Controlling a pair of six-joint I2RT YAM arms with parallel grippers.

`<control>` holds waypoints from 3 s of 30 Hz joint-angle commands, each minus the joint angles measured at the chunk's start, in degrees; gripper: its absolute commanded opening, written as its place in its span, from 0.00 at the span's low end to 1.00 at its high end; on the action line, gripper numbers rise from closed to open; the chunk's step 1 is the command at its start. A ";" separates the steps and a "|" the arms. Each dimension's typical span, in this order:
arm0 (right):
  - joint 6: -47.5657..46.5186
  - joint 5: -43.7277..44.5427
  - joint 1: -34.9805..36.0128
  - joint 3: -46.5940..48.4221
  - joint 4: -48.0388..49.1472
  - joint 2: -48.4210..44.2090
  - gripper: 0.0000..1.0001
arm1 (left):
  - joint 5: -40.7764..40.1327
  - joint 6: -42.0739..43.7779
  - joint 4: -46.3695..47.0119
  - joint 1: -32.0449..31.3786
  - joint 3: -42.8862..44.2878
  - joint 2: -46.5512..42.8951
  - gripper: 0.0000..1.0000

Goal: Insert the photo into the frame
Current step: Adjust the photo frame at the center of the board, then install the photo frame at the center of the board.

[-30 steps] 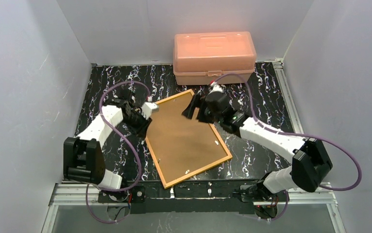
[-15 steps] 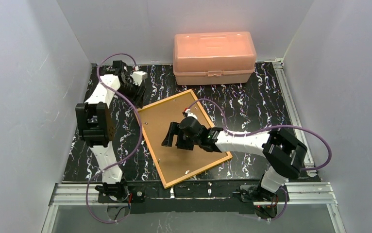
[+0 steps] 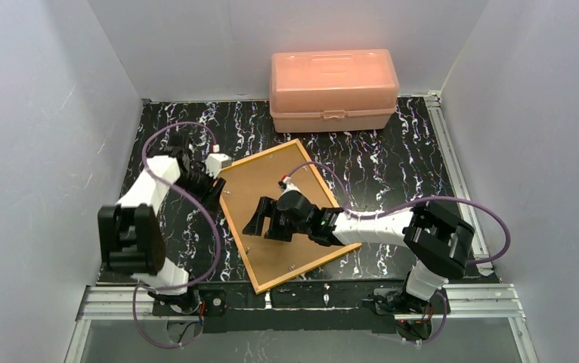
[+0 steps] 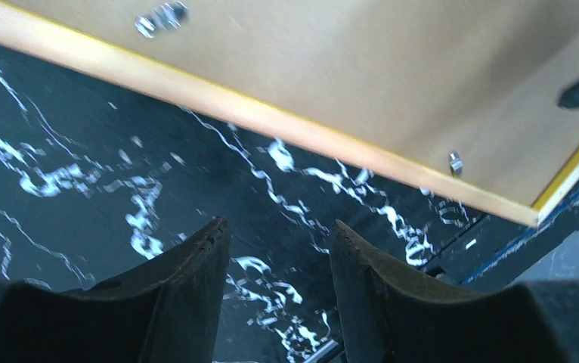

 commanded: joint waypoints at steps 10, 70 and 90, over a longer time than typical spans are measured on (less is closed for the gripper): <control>-4.30 8.45 5.39 -6.89 18.33 0.24 0.88 | 0.59 10.03 -2.98 -0.49 -11.07 -22.83 0.56; 15.89 5.92 3.86 -9.89 17.48 1.06 0.87 | 3.34 55.69 31.53 -13.46 -37.94 -27.42 0.46; 16.52 7.83 -0.01 -14.58 16.12 -4.72 0.87 | 2.09 47.38 35.20 -19.65 -37.09 -23.74 0.37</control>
